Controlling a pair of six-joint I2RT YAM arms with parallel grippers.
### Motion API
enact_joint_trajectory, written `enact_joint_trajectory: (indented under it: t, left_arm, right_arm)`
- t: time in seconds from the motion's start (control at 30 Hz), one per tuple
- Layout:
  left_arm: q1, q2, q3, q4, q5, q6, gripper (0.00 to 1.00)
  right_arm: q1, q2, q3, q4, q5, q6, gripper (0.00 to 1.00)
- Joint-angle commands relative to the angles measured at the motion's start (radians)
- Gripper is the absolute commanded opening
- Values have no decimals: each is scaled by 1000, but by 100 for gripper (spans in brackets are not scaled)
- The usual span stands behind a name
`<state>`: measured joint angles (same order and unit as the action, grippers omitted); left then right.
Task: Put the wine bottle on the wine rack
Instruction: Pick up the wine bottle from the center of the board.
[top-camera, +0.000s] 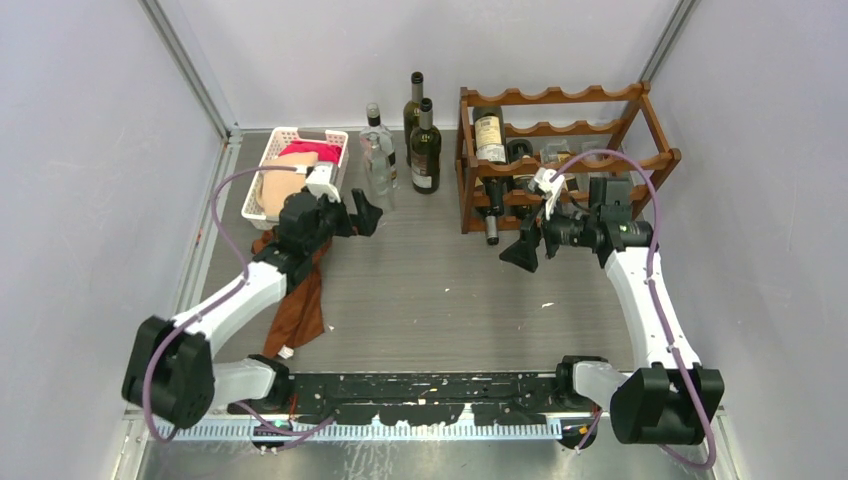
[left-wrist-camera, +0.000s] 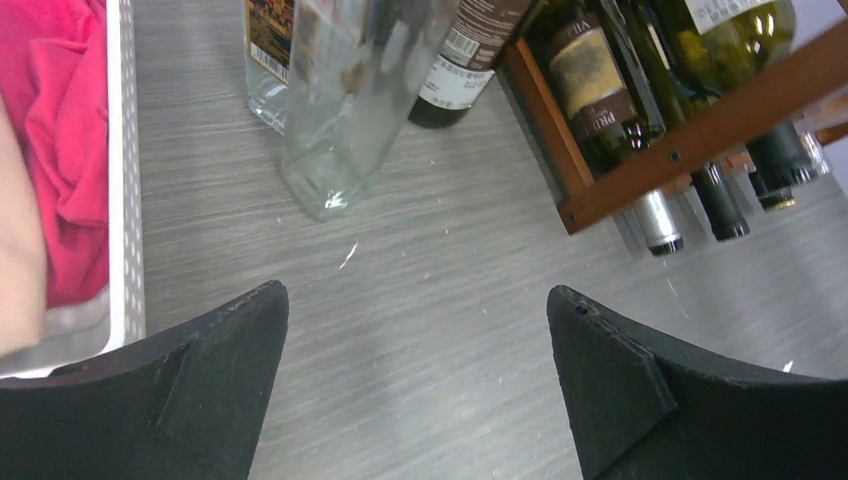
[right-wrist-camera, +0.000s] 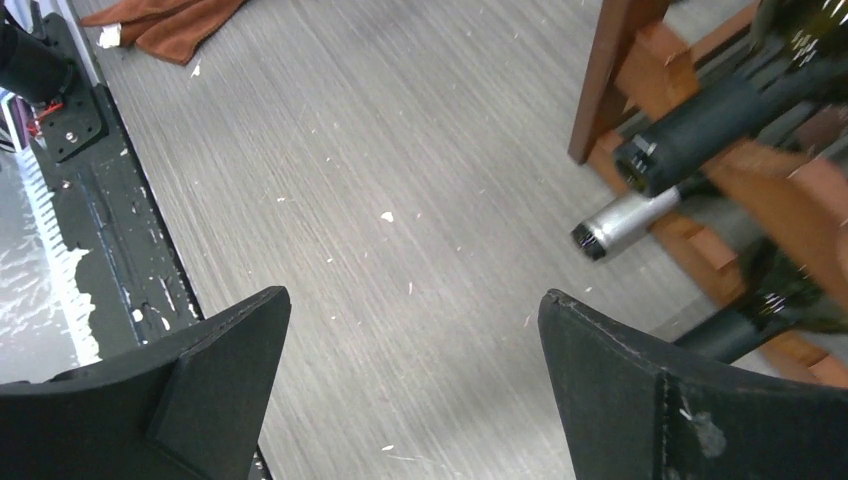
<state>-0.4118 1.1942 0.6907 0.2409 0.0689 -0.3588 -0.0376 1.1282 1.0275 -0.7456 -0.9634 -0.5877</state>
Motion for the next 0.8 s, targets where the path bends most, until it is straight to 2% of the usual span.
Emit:
enact_joint_trajectory:
  t: [0.0,0.13,0.27,0.37,0.43,0.5,0.53,0.6,0.77]
  left_arm:
    - [29,107,124,176,-1,-80,100]
    - [33,214,166,248,-3,-23,100]
    - [33,312,158,395,1,128,99]
    - [47,364,162,435,14,234,99]
    - [105,393,150,495,196,269,100]
    - [179,432,125,623,420,284,99]
    - [206,455,113,702,483,278,98]
    - [258,512,102,834,544,214,97]
    - [333,647,161,1024,712,80,95]
  right_arm:
    - [-22,-52,-86,88,-24,62,100]
    - [-40,-60,-94,118,-7,86,100]
    - [-44,-40,-98,117,-2,81,100]
    - [-44,-28,-90,104,8,73,100]
    - [-44,-28,-88,99,16,66,100]
    - [-44,-30,-90,98,22,59,100]
    - [-44,-29,-90,99,23,56,100]
    - [-44,-23,-89,99,23,55,100]
    - [-44,-14,-90,94,26,45,100]
